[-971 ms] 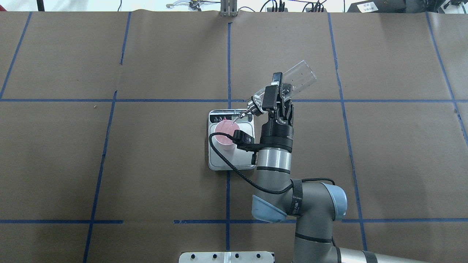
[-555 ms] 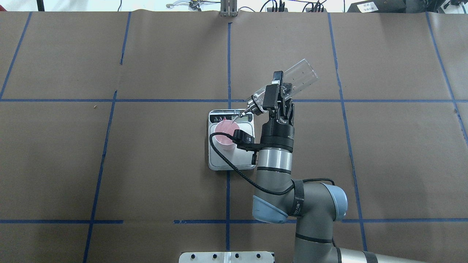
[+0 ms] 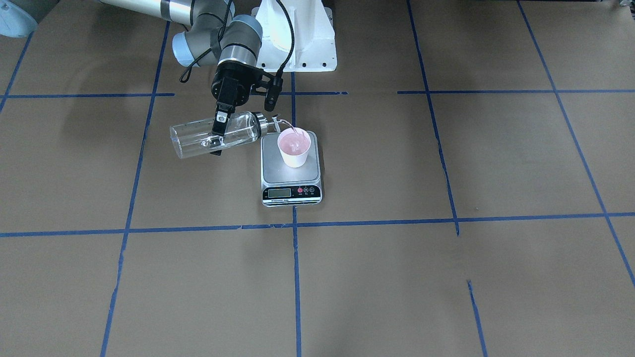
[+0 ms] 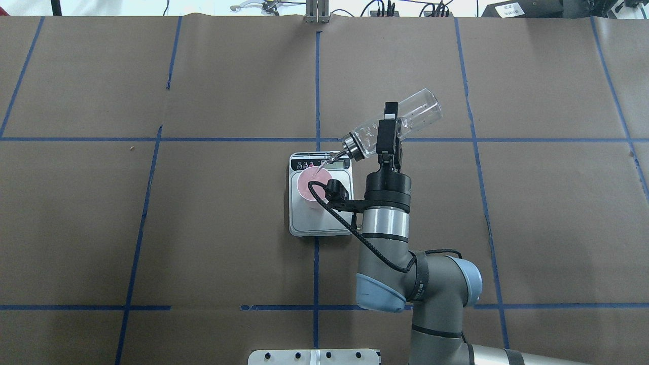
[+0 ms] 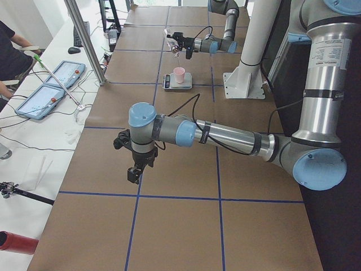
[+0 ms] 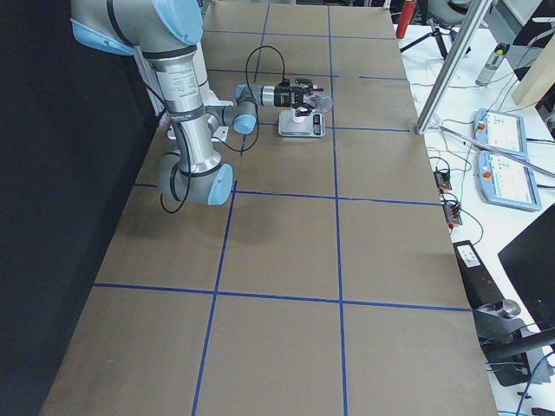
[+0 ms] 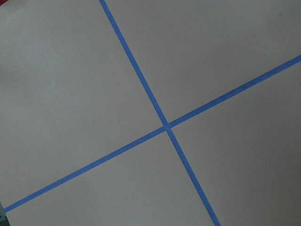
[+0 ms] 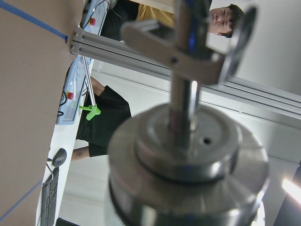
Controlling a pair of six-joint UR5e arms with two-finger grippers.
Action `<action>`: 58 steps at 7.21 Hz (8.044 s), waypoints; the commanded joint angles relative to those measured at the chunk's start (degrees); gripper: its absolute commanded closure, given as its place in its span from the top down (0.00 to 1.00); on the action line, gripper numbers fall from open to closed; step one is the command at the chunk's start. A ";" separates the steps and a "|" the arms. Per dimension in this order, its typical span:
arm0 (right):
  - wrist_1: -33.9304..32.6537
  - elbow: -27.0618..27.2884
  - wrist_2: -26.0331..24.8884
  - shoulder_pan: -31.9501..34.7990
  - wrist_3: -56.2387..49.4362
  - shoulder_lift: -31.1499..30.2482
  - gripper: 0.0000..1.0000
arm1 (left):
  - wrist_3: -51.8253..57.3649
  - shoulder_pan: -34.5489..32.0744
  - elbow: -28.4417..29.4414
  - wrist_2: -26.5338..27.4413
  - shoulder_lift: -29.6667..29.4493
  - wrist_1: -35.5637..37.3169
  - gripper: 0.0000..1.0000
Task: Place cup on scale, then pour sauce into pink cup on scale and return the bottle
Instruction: 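Tilt the bottle spout down into the pink cup with the right gripper, then turn the bottle upright and move it back with the right gripper, then lower the bottle to its original spot with the right gripper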
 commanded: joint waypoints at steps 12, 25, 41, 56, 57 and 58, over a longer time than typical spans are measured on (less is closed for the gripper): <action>0.93 16.64 19.51 1.06 59.31 -11.09 0.00 | -0.62 -0.35 -2.55 0.01 -0.17 0.35 1.00; 0.85 16.32 53.45 13.81 106.24 -27.12 0.00 | -0.70 -0.43 -5.98 -0.08 0.88 0.53 1.00; 1.46 11.22 50.56 12.23 112.76 -26.59 0.00 | -0.79 -0.44 -5.89 0.01 0.88 0.53 1.00; -19.77 25.57 81.42 14.50 111.44 -29.50 1.00 | -0.70 -0.43 -5.98 0.19 0.53 0.44 1.00; -26.33 30.16 84.80 15.21 111.27 -27.05 1.00 | -0.70 -0.43 -5.98 0.19 0.44 0.44 1.00; -29.18 31.86 85.36 15.13 111.26 -26.68 1.00 | -0.70 -0.43 -5.98 0.19 0.44 0.44 1.00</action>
